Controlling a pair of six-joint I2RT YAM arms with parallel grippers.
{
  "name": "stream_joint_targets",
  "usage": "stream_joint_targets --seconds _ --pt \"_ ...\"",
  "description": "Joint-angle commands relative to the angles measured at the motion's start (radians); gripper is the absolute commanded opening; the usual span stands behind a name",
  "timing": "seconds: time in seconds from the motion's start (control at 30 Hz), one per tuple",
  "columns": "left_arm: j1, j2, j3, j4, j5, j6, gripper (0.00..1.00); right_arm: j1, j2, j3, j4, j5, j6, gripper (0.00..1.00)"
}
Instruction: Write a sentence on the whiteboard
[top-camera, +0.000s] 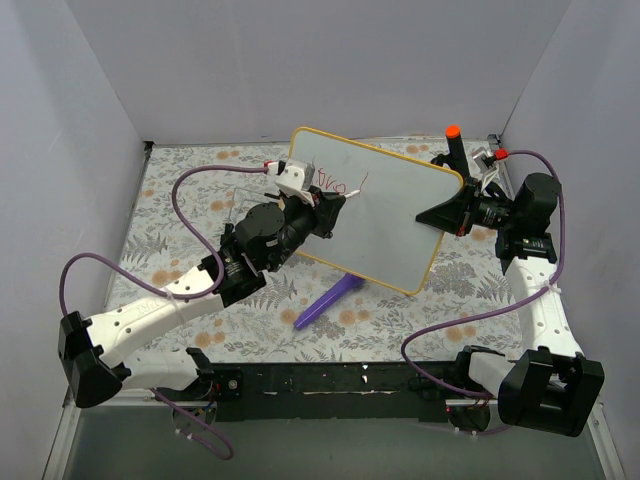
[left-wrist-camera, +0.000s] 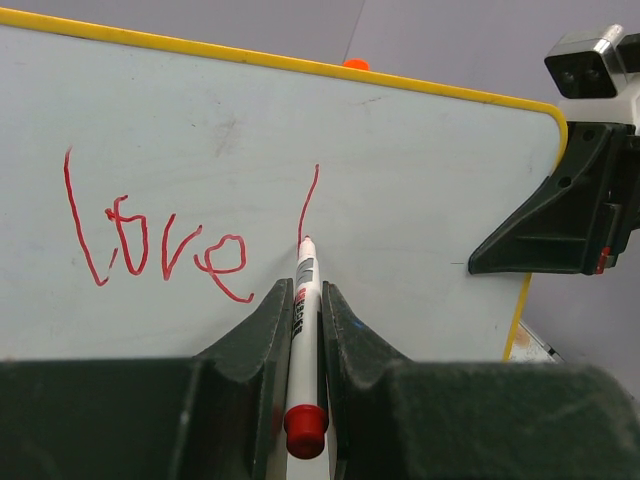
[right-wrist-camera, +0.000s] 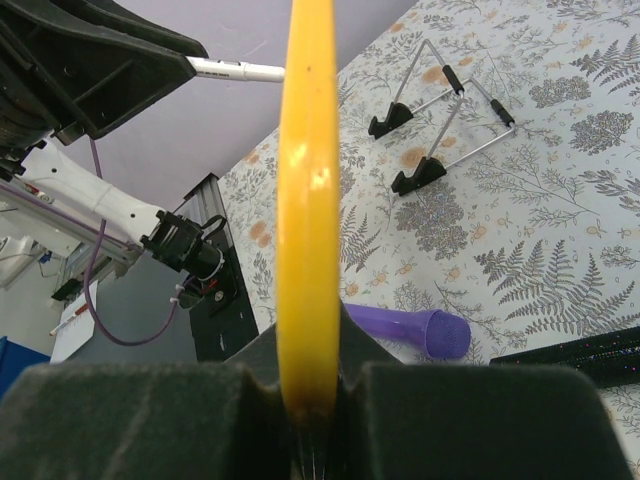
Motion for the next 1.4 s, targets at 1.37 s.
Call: stream_joint_targets --seconds 1.37 --pt "0.007 -0.031 0.006 -0.085 -0.020 0.002 0.00 -0.003 -0.026 0.011 0.096 -0.036 0.021 0.01"
